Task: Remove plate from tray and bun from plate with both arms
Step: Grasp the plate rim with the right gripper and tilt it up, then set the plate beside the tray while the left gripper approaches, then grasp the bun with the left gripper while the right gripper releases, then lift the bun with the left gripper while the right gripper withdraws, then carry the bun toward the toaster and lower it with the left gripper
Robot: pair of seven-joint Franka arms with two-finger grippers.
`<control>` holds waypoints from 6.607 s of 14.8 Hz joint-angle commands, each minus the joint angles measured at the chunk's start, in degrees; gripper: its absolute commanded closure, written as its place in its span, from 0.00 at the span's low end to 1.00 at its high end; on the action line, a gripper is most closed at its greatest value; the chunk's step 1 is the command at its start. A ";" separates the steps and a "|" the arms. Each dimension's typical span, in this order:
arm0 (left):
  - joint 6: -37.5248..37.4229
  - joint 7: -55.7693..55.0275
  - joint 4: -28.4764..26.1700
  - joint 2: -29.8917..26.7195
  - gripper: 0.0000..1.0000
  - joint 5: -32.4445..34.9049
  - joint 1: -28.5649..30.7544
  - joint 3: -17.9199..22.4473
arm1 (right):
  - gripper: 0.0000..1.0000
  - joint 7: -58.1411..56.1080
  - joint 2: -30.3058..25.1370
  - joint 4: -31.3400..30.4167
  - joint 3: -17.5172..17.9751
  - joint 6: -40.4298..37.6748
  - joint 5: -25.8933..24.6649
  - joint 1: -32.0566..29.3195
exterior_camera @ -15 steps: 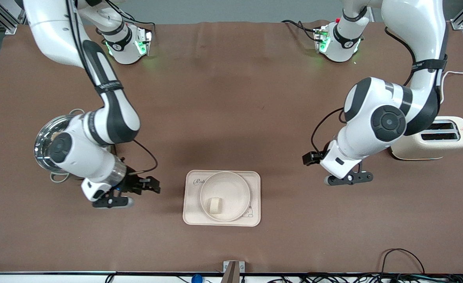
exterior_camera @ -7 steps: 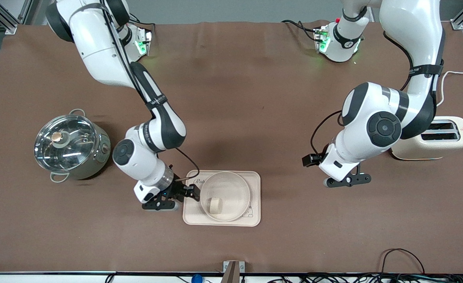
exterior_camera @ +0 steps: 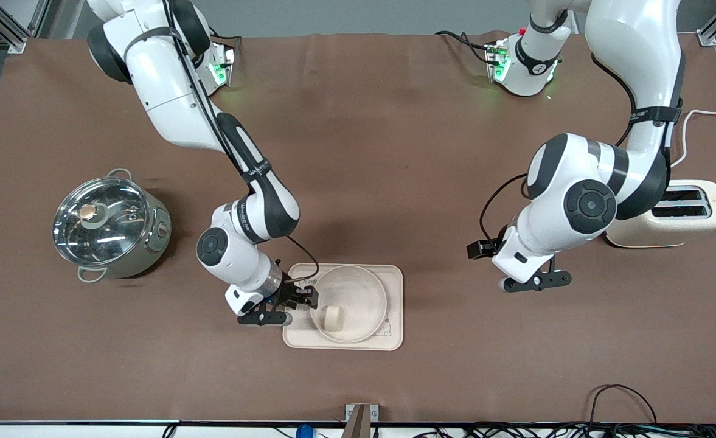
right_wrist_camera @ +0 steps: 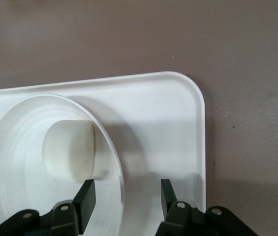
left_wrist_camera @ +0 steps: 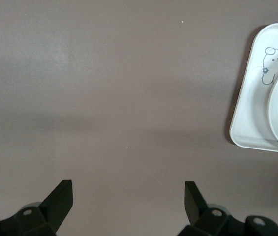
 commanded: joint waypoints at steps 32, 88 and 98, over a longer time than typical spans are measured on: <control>-0.43 -2.72 0.03 0.14 0.00 0.90 -0.17 -0.09 | 0.99 2.77 -5.45 -3.02 9.20 -1.36 3.23 -2.00; 37.54 -36.57 -5.78 14.41 1.00 7.30 -18.11 -5.89 | 0.00 -17.43 -52.40 -16.22 -9.78 -51.98 -21.73 -20.72; 10.98 17.28 -12.71 -2.14 0.99 10.48 15.27 -7.20 | 0.00 -17.79 -52.40 -13.32 -9.69 -54.36 -21.73 -20.98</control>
